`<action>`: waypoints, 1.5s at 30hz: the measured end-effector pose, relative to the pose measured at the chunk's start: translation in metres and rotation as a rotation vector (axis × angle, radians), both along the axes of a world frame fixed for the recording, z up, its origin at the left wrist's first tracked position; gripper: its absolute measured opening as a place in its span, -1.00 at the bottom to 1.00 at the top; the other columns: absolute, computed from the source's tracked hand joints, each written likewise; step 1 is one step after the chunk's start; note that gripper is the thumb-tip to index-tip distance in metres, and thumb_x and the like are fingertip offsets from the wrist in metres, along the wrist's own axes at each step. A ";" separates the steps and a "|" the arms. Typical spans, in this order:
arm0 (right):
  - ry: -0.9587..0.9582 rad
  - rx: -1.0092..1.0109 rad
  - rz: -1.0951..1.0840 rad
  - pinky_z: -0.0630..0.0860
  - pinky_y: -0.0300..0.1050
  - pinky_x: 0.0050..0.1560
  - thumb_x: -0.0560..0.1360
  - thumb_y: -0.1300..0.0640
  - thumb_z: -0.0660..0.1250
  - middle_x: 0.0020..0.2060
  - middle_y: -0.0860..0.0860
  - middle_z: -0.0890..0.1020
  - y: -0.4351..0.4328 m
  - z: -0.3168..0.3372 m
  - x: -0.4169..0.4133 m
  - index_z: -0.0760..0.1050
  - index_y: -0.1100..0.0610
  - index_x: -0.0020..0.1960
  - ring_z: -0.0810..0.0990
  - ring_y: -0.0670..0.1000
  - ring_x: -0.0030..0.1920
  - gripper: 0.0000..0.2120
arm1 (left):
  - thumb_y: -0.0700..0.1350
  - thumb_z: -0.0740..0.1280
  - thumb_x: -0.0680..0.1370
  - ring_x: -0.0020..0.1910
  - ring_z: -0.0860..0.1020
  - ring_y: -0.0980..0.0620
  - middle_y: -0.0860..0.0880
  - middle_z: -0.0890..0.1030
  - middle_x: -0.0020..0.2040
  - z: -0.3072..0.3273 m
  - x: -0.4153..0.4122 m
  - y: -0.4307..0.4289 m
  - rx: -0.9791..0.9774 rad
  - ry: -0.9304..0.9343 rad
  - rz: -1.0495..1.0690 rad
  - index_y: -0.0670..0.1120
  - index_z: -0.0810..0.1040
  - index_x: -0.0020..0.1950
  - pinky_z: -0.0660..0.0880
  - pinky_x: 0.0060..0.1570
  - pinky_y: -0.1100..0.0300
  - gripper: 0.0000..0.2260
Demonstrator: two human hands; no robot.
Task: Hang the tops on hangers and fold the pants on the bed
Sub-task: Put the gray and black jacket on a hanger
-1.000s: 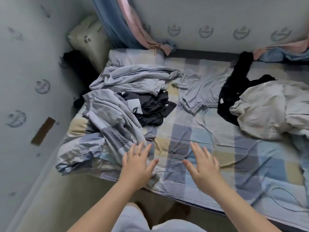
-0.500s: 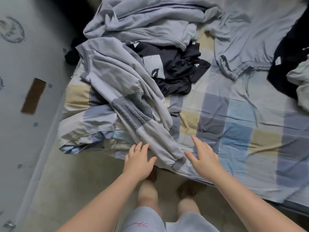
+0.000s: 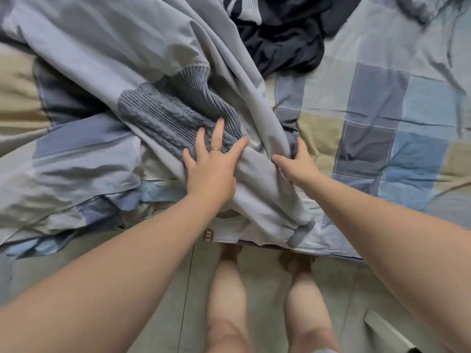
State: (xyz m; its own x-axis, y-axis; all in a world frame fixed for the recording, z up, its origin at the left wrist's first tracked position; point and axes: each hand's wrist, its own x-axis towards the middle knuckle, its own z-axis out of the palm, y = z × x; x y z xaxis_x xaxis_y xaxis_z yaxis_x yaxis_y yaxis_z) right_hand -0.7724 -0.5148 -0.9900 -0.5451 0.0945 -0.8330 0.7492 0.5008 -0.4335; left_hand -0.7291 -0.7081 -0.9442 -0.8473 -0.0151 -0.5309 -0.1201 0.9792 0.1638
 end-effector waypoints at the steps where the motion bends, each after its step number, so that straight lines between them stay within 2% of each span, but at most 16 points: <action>1: -0.030 -0.012 -0.073 0.53 0.03 0.20 0.50 0.04 0.46 0.42 0.07 0.44 0.000 -0.007 -0.001 0.00 0.06 0.62 0.54 0.09 0.25 -0.13 | -0.09 0.41 0.50 0.58 -0.11 -0.26 0.01 -0.21 0.62 -0.004 -0.002 0.001 -0.002 0.003 0.010 0.36 0.16 0.44 0.11 0.40 -0.41 -0.34; 3: -0.099 -0.055 -0.238 0.51 -0.13 -0.25 0.48 0.10 0.48 0.08 0.08 0.58 0.001 -0.016 0.001 0.23 0.08 0.47 0.57 0.02 -0.15 -0.34 | -0.10 0.38 0.49 0.57 -0.08 -0.26 -0.01 -0.13 0.63 -0.008 -0.003 0.002 -0.003 0.026 0.031 0.29 0.33 0.30 0.12 0.40 -0.39 -0.52; 5: -0.133 -0.092 -0.365 0.35 -0.16 -0.38 0.49 0.14 0.48 -0.16 0.09 0.54 0.004 -0.016 0.004 0.40 0.11 0.14 0.47 0.03 -0.30 -0.67 | -0.11 0.37 0.48 0.58 -0.05 -0.26 -0.02 -0.07 0.64 -0.009 0.001 0.003 0.000 0.054 0.043 0.20 0.43 0.18 0.11 0.41 -0.37 -0.66; 7: -0.133 -0.133 -0.417 0.38 -0.08 -0.26 0.51 0.15 0.47 -0.22 0.14 0.51 0.006 -0.008 0.008 0.44 0.11 -0.02 0.46 0.07 -0.24 -0.80 | -0.11 0.35 0.47 0.58 -0.05 -0.25 -0.03 -0.04 0.65 -0.005 0.006 0.003 0.011 0.051 0.047 0.17 0.47 0.14 0.09 0.43 -0.34 -0.70; 11: -0.087 -0.203 -0.429 0.50 0.08 -0.02 0.54 0.11 0.44 -0.07 0.18 0.58 0.005 0.035 0.015 0.53 0.25 0.19 0.56 0.13 -0.08 -0.69 | 0.04 0.34 0.48 0.59 -0.07 -0.23 0.00 -0.09 0.65 0.014 0.019 0.003 0.073 -0.061 0.055 0.19 0.43 0.28 0.04 0.48 -0.29 -0.63; 15: -0.067 -0.250 -0.412 0.58 0.18 0.14 0.56 0.12 0.41 0.00 0.23 0.65 0.008 0.107 0.029 0.49 0.36 0.24 0.65 0.21 0.00 -0.62 | 0.44 0.29 0.41 0.60 -0.15 -0.19 -0.01 -0.09 0.65 0.053 0.032 0.010 0.051 -0.193 -0.039 0.22 0.30 0.47 -0.13 0.48 -0.32 -0.33; 19: 0.003 -0.340 -0.430 0.61 0.18 0.16 0.55 0.15 0.42 0.04 0.18 0.71 0.015 0.196 0.044 0.56 0.23 0.19 0.69 0.20 0.07 -0.74 | 0.54 0.25 0.34 0.60 -0.11 -0.14 0.00 -0.01 0.65 0.112 0.042 0.033 0.102 -0.135 -0.039 0.15 0.23 0.50 -0.14 0.47 -0.30 -0.16; 24: 0.122 -0.419 -0.506 0.58 0.26 0.17 0.54 0.20 0.42 0.09 0.20 0.67 0.028 0.307 0.058 0.45 0.24 0.29 0.67 0.16 0.00 -0.65 | 0.49 0.33 0.33 0.55 0.09 -0.08 0.00 0.25 0.55 0.200 0.054 0.077 0.238 -0.005 0.016 0.01 0.20 0.51 0.03 0.49 -0.22 -0.09; 26: 0.201 -0.461 -0.541 0.65 0.19 0.02 0.55 0.24 0.39 -0.01 0.10 0.68 0.039 0.346 0.062 0.46 0.17 0.25 0.68 0.12 -0.04 -0.71 | 0.41 0.36 0.39 0.50 0.23 -0.09 -0.02 0.37 0.47 0.234 0.057 0.094 0.276 0.113 0.050 -0.03 0.29 0.46 0.13 0.46 -0.18 -0.20; 29: 0.278 -0.563 -0.567 0.64 -0.02 -0.25 0.57 0.29 0.35 -0.07 0.07 0.67 0.062 0.403 0.067 0.50 0.09 0.22 0.68 0.05 -0.15 -0.75 | 0.14 0.33 0.52 0.34 0.41 -0.16 -0.06 0.53 0.29 0.283 0.056 0.116 0.381 0.256 0.096 -0.06 0.44 0.34 0.27 0.33 -0.14 -0.54; 32: 0.325 -0.659 -0.595 0.68 -0.03 -0.18 0.56 0.32 0.33 -0.17 0.09 0.67 0.095 0.451 0.069 0.54 0.15 0.12 0.69 0.02 -0.25 -0.84 | -0.06 0.20 0.52 0.05 0.55 -0.21 -0.11 0.63 0.03 0.329 0.049 0.137 0.661 0.319 0.168 -0.13 0.55 0.09 0.45 0.02 -0.11 -0.75; 35: 0.392 -0.713 -0.577 0.69 -0.06 -0.12 0.55 0.32 0.33 -0.25 0.06 0.69 0.138 0.491 0.069 0.56 0.17 -0.02 0.70 0.00 -0.27 -0.92 | -0.19 0.21 0.55 -0.14 0.58 -0.04 0.02 0.64 -0.13 0.367 0.043 0.159 0.856 0.412 0.227 -0.06 0.55 0.02 0.50 -0.14 -0.02 -0.86; 38: 0.500 -0.733 -0.510 0.67 -0.08 -0.08 0.46 0.29 0.40 -0.14 0.09 0.70 0.185 0.523 0.072 0.56 0.19 0.02 0.72 0.04 -0.13 -0.85 | -0.24 0.23 0.57 -0.25 0.53 0.16 0.12 0.61 -0.21 0.403 0.035 0.183 0.933 0.567 0.257 0.04 0.53 0.02 0.44 -0.26 0.21 -0.81; 40: 0.618 -0.682 -0.433 0.65 -0.14 -0.03 0.42 0.33 0.45 -0.10 0.06 0.72 0.210 0.541 0.074 0.56 0.19 0.06 0.71 0.01 -0.07 -0.77 | -0.18 0.22 0.59 -0.28 0.51 0.09 0.08 0.60 -0.23 0.427 0.028 0.200 0.991 0.624 0.244 0.00 0.54 0.03 0.42 -0.27 0.17 -0.87; 43: 0.898 -0.417 -0.255 0.59 -0.27 -0.07 0.41 0.41 0.49 -0.17 0.00 0.74 0.238 0.568 0.076 0.61 0.13 0.00 0.70 -0.09 -0.12 -0.75 | -0.12 0.23 0.64 -0.38 0.40 0.13 0.06 0.53 -0.29 0.463 0.015 0.224 1.035 0.664 0.164 0.03 0.53 0.00 0.33 -0.36 0.19 -0.89; 45: 1.067 -0.290 -0.190 0.61 -0.19 -0.06 0.42 0.35 0.52 -0.20 0.04 0.73 0.255 0.584 0.076 0.63 0.05 -0.11 0.70 -0.04 -0.14 -0.78 | -0.09 0.24 0.65 -0.35 0.40 0.15 0.09 0.51 -0.31 0.490 0.006 0.239 1.047 0.709 0.077 0.03 0.54 -0.06 0.31 -0.34 0.27 -0.87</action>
State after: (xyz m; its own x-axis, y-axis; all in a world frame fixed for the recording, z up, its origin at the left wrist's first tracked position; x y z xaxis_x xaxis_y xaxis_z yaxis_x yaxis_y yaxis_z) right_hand -0.6962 -0.2603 -0.4059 -0.9903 0.1307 0.0478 -0.0217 0.1940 -0.9808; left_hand -0.7226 -0.4695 -0.4543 -0.9655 0.0741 0.2498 0.2600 0.3365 0.9051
